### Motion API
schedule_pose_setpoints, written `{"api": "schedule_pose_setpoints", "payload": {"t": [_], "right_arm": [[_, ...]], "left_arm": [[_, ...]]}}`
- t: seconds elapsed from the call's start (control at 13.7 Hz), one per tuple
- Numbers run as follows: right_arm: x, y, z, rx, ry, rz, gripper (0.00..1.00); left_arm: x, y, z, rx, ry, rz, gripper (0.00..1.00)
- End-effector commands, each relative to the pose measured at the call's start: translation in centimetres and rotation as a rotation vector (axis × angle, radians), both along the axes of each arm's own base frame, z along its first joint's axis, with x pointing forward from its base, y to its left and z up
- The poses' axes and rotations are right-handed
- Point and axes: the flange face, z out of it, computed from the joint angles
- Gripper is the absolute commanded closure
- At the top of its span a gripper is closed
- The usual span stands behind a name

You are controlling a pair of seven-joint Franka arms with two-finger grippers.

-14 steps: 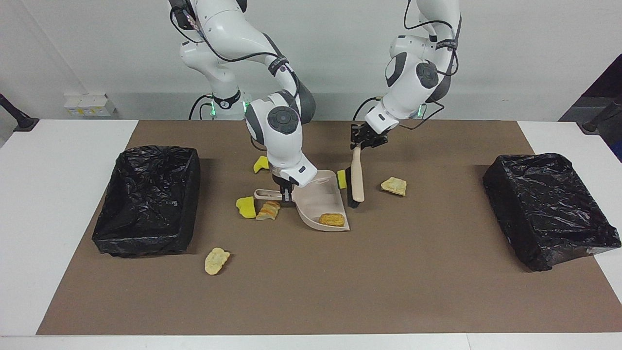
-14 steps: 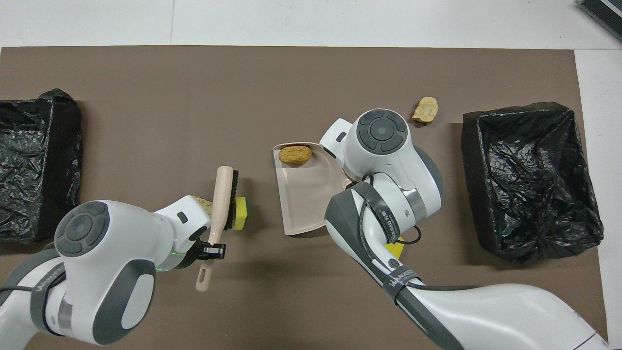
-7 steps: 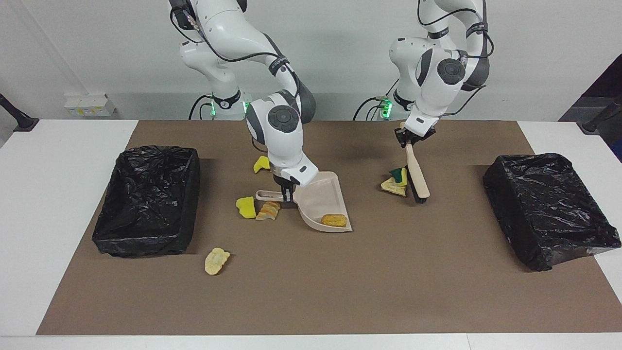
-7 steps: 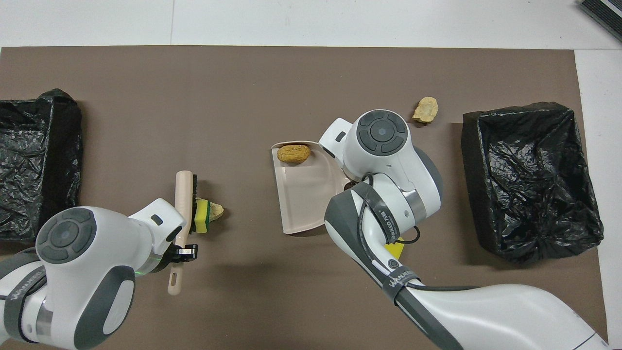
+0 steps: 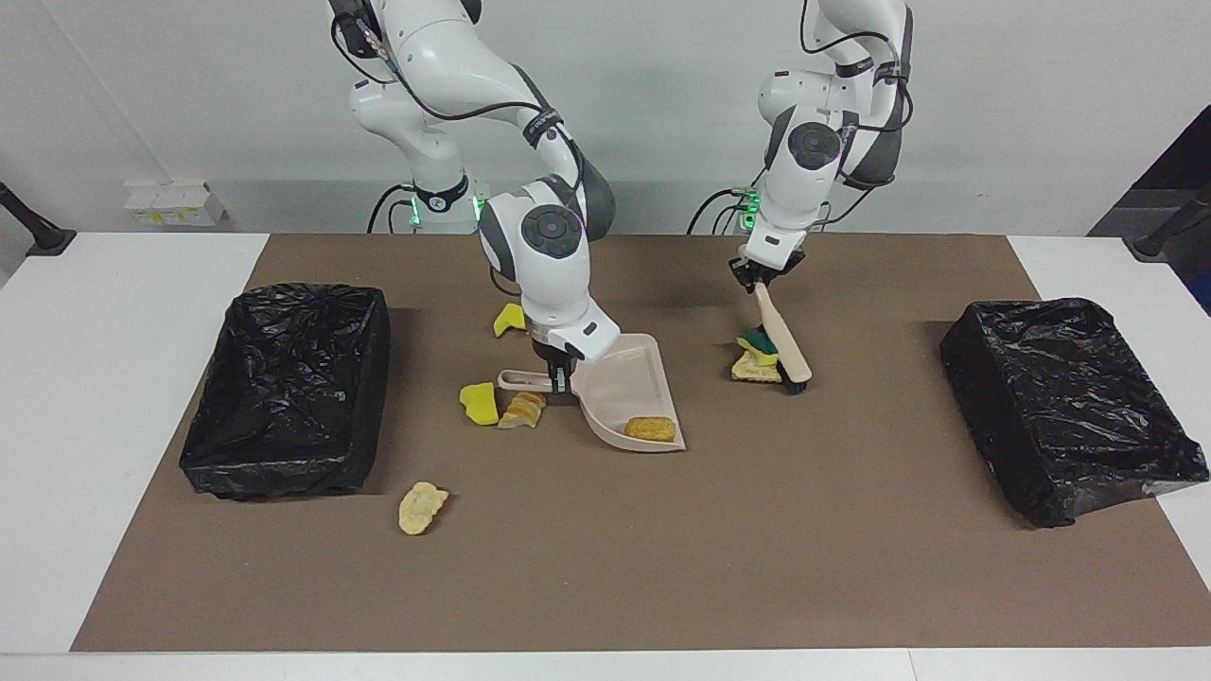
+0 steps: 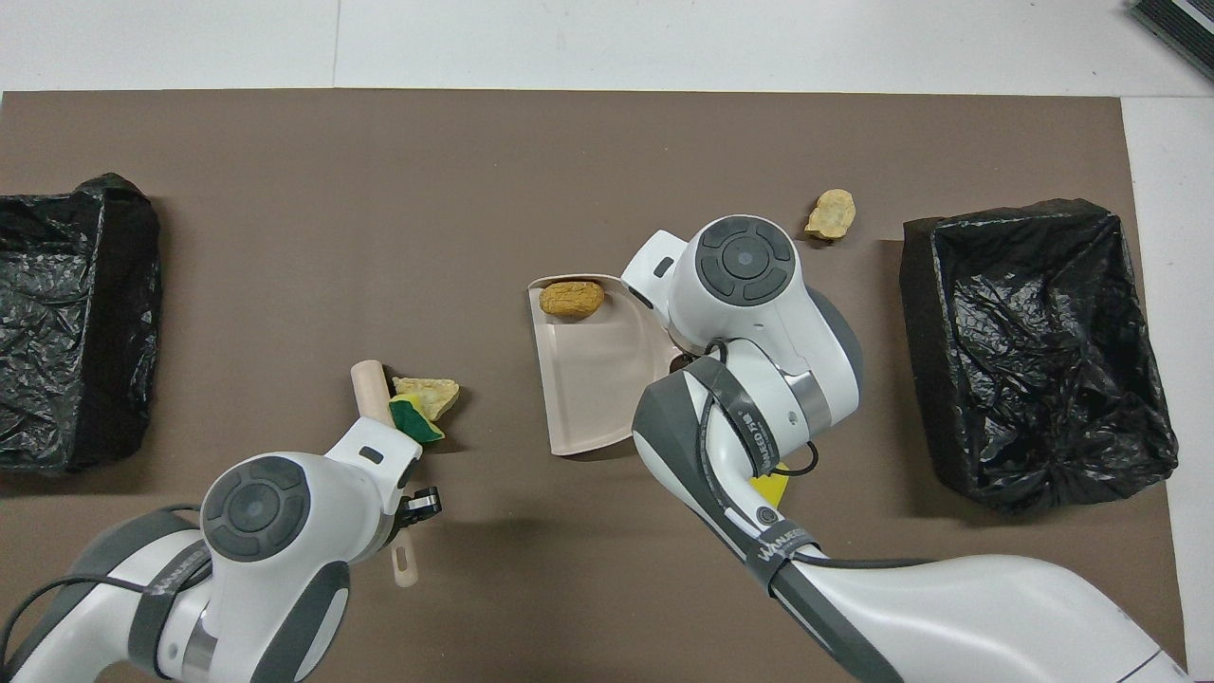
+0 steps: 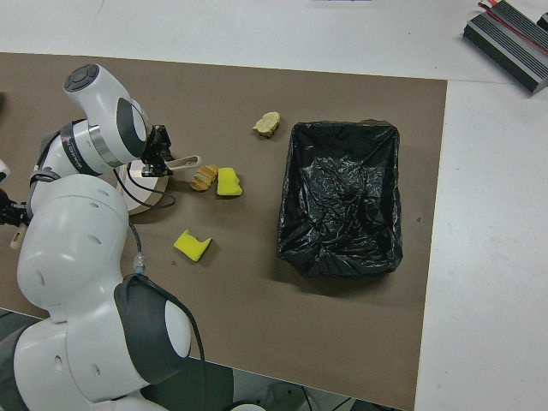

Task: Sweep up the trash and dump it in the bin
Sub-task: 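Sweep the remaining pieces into the dustpan with the left gripper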

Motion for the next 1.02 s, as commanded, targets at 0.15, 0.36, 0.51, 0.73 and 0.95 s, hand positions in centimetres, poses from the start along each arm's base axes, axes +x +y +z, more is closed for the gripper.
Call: {"api": "schedule_pose_setpoints", "payload": {"t": [0.15, 0.36, 0.51, 0.73, 0.95], "right_arm": [[-0.5, -0.2, 0.4, 0.027, -0.002, 0.015, 1.00], [-0.5, -0.2, 0.4, 0.026, -0.003, 0.017, 1.00], [-0.5, -0.2, 0.4, 0.026, -0.001, 0.016, 1.00], [-0.5, -0.4, 0.4, 0.025, 0.000, 0.018, 1.00], [-0.2, -0.7, 0.5, 0.027, -0.002, 0.016, 1.00]], "left_arm": [[4.5, -6.9, -0.4, -0.114, 0.011, 0.046, 1.00], [4.0, -11.4, -0.1, -0.159, -0.005, -0.034, 1.00], [2.6, -13.6, -0.6, -0.183, -0.025, -0.245, 1.00], [1.0, -16.5, 0.6, -0.246, -0.024, -0.348, 1.00], [1.0, -16.1, 2.6, -0.233, 0.018, -0.250, 1.00]]}}
